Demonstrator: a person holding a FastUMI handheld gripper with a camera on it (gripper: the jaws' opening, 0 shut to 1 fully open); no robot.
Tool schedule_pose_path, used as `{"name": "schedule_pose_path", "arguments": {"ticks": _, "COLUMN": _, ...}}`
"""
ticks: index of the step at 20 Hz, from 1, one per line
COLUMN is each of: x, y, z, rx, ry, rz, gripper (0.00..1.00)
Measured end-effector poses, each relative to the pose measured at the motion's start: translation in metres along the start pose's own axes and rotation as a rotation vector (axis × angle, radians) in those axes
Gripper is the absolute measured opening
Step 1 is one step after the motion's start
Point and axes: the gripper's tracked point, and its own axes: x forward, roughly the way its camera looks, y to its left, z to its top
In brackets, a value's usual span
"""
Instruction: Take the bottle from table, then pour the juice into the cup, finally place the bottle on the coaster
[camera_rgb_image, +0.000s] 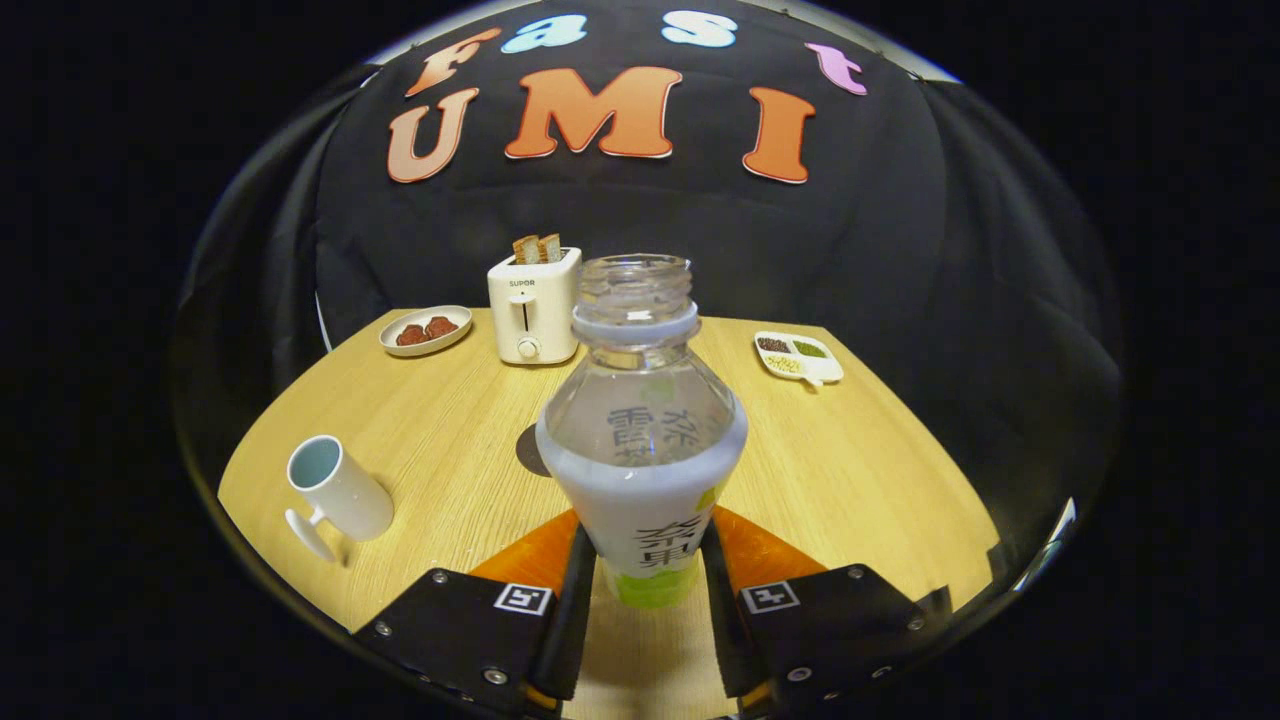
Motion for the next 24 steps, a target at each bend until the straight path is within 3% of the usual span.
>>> {"name": "schedule_pose_path", "arguments": {"ticks": 6, "x": -0.016, "y": 0.017, "z": 0.032, "rx": -0.261, "ry": -0.047, "rz": -0.046, "gripper": 0.54}}
{"name": "schedule_pose_path", "arguments": {"ticks": 13, "x": -0.025, "y": 0.054, "z": 0.050, "rx": -0.448, "ry": -0.064, "rz": -0.072, "gripper": 0.54}}
{"name": "schedule_pose_path", "arguments": {"ticks": 24, "x": -0.011, "y": 0.114, "z": 0.061, "rx": -0.847, "ry": -0.107, "rz": -0.091, "gripper": 0.54}}
